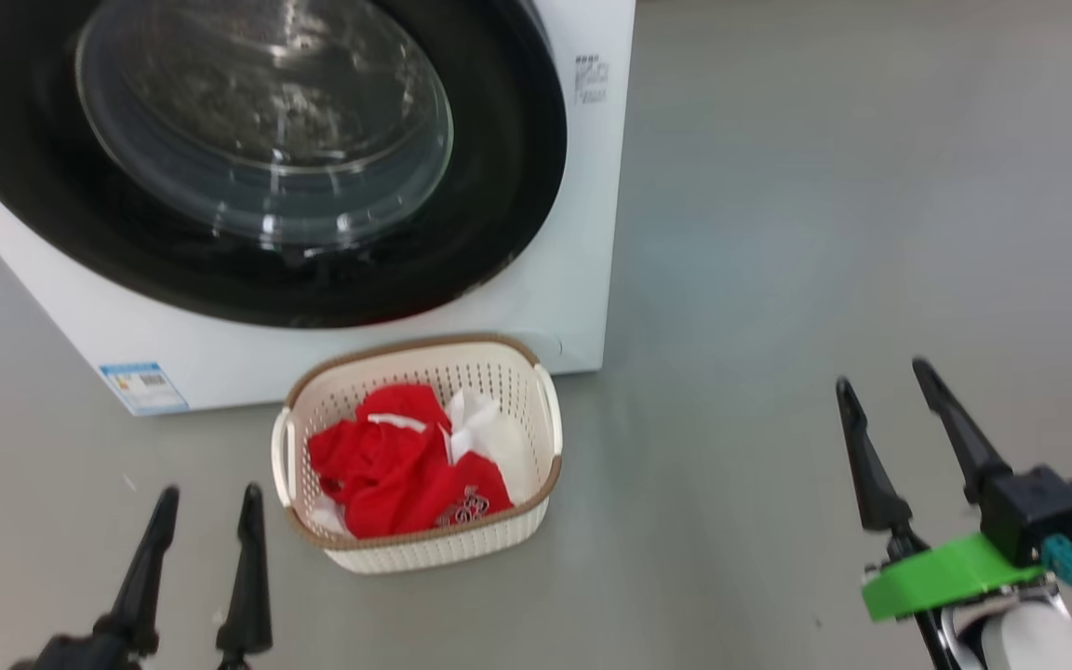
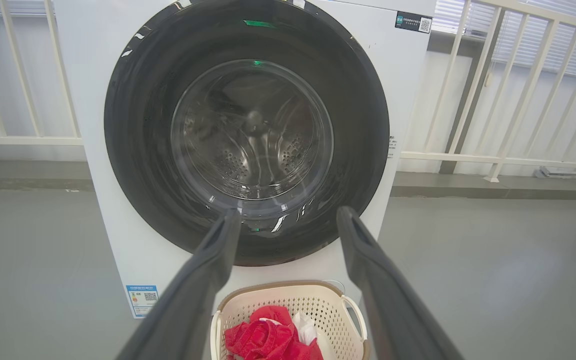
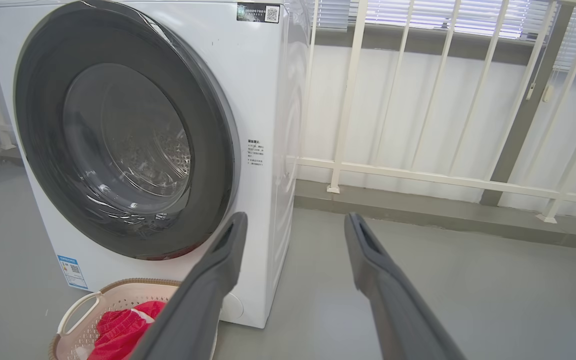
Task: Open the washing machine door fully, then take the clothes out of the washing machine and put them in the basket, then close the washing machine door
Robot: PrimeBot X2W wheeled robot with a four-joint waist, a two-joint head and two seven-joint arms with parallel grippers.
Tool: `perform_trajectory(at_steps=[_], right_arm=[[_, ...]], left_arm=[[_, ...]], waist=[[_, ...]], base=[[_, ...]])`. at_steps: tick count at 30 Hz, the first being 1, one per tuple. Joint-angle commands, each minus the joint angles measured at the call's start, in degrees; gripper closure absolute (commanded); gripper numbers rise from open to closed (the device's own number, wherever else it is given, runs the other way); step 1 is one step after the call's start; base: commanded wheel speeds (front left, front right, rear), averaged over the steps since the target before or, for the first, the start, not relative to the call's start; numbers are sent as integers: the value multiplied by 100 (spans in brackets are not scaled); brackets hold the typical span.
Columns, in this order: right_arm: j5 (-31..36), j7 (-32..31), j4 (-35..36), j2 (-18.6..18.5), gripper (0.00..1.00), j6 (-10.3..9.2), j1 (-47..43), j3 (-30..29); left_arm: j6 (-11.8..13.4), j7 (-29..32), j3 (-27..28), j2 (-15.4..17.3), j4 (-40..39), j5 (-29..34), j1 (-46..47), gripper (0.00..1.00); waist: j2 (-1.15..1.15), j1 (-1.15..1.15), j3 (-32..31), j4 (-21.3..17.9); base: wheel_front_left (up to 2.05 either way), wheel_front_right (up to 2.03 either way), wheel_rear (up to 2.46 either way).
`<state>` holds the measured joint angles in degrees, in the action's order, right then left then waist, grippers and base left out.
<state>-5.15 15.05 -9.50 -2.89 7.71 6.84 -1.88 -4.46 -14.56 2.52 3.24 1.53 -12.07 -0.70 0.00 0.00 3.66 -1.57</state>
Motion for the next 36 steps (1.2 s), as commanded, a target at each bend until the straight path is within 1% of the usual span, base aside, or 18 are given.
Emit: perform_trajectory(at_steps=[1,8,13,22,31,32,36], right_arm=[[-9,-5,171,1,0,-22,-69,76],[-155,-5,304,1,0,-22,-595,51],[-212,-5,348,1,0,-22,-816,63],[-235,-5,385,2,0,-22,-992,119],[-192,-5,375,2,0,-22,-1020,149],[-189,-1,214,51,100,0,-1133,13],[-193,-1,-87,115,100,1,-1241,55]], left_arm=[[73,-44,231,73,-128,20,-26,0],[122,-44,400,51,-229,-15,-430,0],[120,-44,415,40,-212,15,-565,0],[131,-44,494,26,-252,20,-691,0],[47,-44,406,9,-271,-67,-704,0],[82,1,234,-23,-98,-21,-822,100],[90,45,198,-111,212,-21,-886,100]], waist=[[0,0,-328,-64],[0,0,-602,-90],[0,0,-708,-80],[0,0,-794,-66],[0,0,-833,-26],[0,0,-833,-26],[0,0,-835,-26]], base=[[0,0,0],[0,0,0],[0,0,0],[0,0,0],[0,0,0],[0,0,0],[0,0,0]])
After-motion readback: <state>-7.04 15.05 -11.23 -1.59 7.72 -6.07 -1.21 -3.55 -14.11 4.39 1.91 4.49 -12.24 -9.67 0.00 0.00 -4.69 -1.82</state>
